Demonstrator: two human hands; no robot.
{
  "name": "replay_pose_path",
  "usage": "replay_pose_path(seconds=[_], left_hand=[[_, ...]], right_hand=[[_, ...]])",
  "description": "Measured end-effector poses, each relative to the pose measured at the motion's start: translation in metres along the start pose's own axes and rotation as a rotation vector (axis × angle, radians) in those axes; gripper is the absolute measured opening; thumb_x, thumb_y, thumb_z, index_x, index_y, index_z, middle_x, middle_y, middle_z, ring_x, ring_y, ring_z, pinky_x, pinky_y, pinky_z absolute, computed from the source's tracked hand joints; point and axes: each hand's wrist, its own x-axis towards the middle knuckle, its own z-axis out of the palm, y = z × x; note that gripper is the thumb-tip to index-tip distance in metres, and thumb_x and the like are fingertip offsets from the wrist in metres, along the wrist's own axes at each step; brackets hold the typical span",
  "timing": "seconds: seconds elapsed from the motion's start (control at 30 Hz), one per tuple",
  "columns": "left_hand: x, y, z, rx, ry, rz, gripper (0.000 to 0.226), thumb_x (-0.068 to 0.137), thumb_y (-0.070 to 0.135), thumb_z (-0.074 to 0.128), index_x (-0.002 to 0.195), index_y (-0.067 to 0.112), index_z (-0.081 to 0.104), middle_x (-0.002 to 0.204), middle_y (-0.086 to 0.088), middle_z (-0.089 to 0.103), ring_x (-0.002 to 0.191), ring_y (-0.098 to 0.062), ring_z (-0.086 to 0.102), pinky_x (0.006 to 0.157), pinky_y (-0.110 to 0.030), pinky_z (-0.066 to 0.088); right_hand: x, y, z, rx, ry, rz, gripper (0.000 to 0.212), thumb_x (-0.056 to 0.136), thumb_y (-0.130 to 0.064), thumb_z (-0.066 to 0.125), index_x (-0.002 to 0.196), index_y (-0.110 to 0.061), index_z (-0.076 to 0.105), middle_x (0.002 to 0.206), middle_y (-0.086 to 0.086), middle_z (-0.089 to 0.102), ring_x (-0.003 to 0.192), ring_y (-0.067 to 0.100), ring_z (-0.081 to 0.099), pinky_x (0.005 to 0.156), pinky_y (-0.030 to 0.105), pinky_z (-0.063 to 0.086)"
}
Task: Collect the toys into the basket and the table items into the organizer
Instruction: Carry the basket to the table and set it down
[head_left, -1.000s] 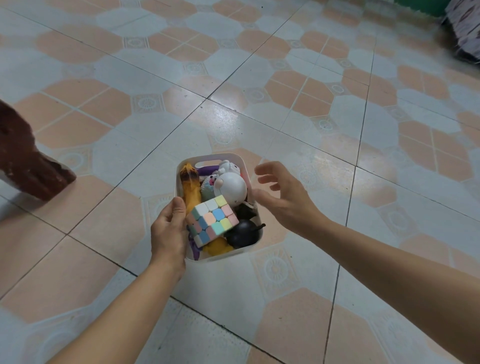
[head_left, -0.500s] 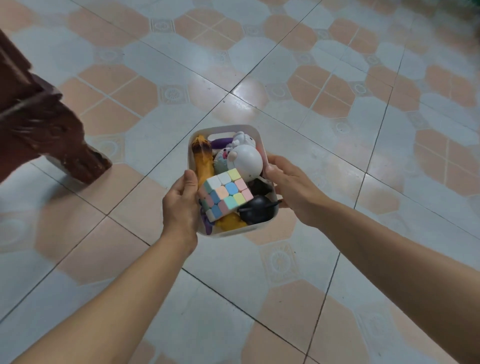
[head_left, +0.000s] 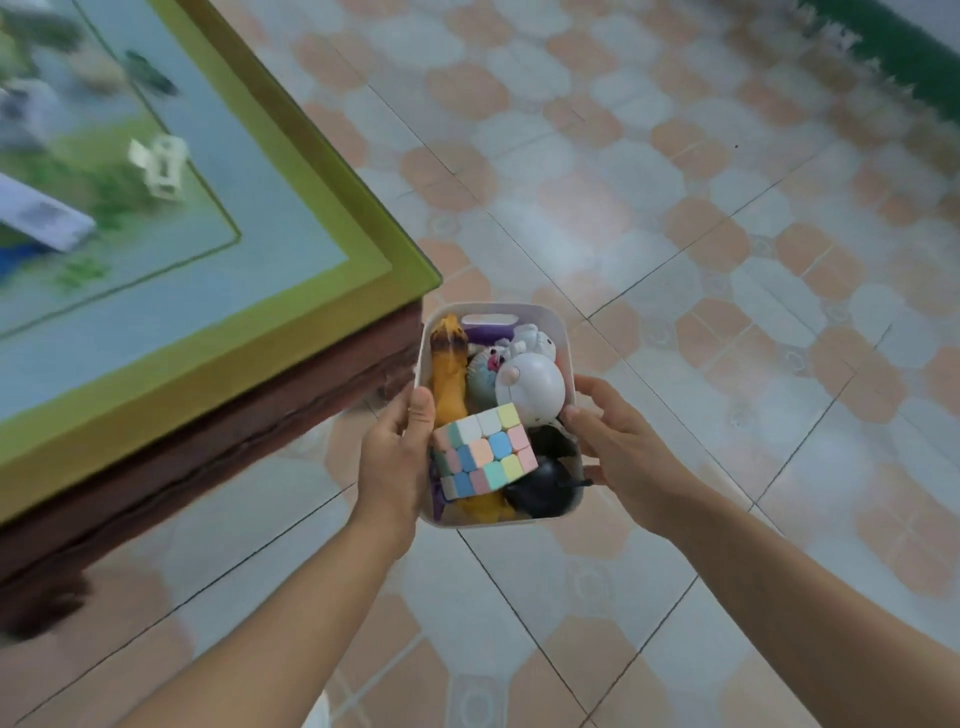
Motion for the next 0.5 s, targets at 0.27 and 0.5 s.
replay_pose_path(seconds=[0.27, 0.5], left_hand=[[-0.050, 0.121, -0.122, -0.104, 0.186, 0.008, 0.051, 0.077, 0.071, 0.057, 0.103, 0.029, 0.068, 0.102, -0.003, 0.076, 0.098, -0.026, 0.071, 0.090, -0.051, 0.054], [-0.069, 0.174, -0.233, -0.131, 0.317, 0.025, 0.027, 0.097, 0.038, 0.045, 0.103, 0.019, 0.063, 0.083, 0.006, 0.076, 0.068, -0.003, 0.072, 0.053, -0.015, 0.052]], right_hand=[[-0.019, -0.133, 0.122, -0.135, -0.186, -0.042, 0.031, 0.101, -0.014, 0.038, 0.126, -0.030, 0.045, 0.110, 0.018, 0.064, 0.091, 0.017, 0.064, 0.066, 0.027, 0.056], [-0.002, -0.192, 0.245, -0.277, -0.324, -0.079, 0.033, 0.099, -0.008, 0.037, 0.125, -0.027, 0.045, 0.113, 0.033, 0.055, 0.090, 0.023, 0.063, 0.066, 0.032, 0.059]])
